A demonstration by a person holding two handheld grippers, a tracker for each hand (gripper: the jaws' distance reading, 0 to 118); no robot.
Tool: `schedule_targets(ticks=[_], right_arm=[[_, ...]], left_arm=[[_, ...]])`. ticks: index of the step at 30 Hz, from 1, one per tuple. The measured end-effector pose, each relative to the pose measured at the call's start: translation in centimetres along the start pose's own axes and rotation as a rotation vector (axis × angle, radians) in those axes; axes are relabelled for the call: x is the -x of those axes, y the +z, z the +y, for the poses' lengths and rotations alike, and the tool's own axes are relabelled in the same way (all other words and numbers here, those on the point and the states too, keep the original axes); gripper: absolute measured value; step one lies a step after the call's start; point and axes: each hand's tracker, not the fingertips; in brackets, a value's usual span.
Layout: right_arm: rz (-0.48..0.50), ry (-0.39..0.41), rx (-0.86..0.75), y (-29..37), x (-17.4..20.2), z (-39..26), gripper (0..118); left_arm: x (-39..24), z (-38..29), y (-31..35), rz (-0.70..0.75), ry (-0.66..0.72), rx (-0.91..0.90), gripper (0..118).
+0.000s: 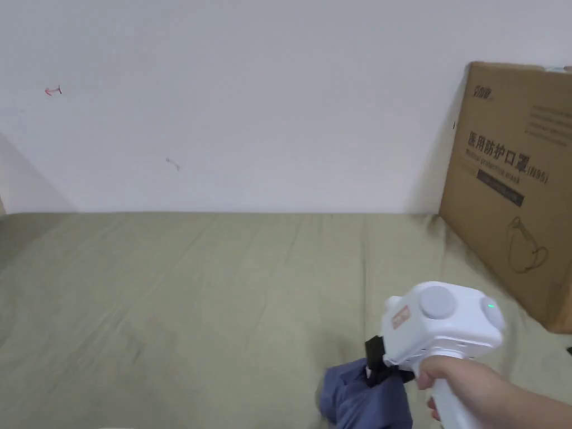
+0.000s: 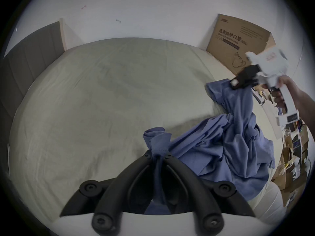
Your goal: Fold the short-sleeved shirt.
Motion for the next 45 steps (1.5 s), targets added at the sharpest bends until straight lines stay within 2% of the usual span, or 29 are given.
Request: schedule_targets(ticks=[2, 5, 9, 12, 14, 17, 19, 22, 25, 27, 29, 35, 40, 45], right_arm=[[-0.011, 0.031, -0.035, 4.6, -1.3, -0.8, 3], [-0.079, 0.044, -0.112, 12.2, -3.1, -2.8, 3], [-0.09, -0.035, -0.219, 20.6, -6.1, -4.6, 3], [-0.014, -0.099, -0.267, 25.3, -7.0, -5.0, 3], [-0.042, -0.068, -0.323, 28.1, -5.4, -5.5, 3], [-0.097, 0.006, -0.403, 31.5, -3.6, -4.3, 3], [-0.147, 0.023, -0.448, 33.7, -2.3, -3.0, 3], [-0.172, 0.039, -0.5, 36.7, -0.8, 0.2, 3], [-0.223, 0.091, -0.588, 39.4, 1.1, 3.2, 3], [-0.274, 0.147, -0.647, 40.6, 2.8, 5.2, 3], [-0.325, 0.172, -0.721, 41.5, 4.3, 7.2, 3], [-0.434, 0.222, -0.886, 42.4, 8.2, 12.4, 3], [-0.464, 0.259, -0.977, 41.2, 9.3, 14.5, 3], [-0.504, 0.333, -0.978, 35.9, 8.0, 13.5, 3]], left_arm=[[0.4, 0.4, 1.7, 0.022, 0.012, -0.011, 4], [1.2, 1.4, 5.3, 0.07, 0.01, -0.065, 4], [1.8, 3.3, 10.8, 0.061, 0.043, -0.143, 4], [1.1, 5.6, 14.8, -0.036, 0.087, -0.191, 4], [-0.4, 7.4, 17.2, -0.038, 0.061, -0.233, 4], [-2.8, 10.7, 20.7, 0.025, -0.059, -0.321, 4], [-4.3, 13.3, 22.8, 0.056, -0.115, -0.365, 4], [-5.8, 17.4, 25.3, 0.099, -0.165, -0.423, 4], [-6.9, 21.3, 27.4, 0.135, -0.191, -0.467, 4], [-7.6, 23.6, 28.3, 0.191, -0.208, -0.512, 4], [-8.5, 25.7, 28.7, 0.256, -0.209, -0.557, 4], [-8.5, 30.8, 28.8, 0.248, -0.085, -0.678, 4], [-8.3, 32.4, 26.6, 0.34, -0.137, -0.746, 4], [-7.7, 31.1, 21.6, 0.348, -0.136, -0.69, 4]])
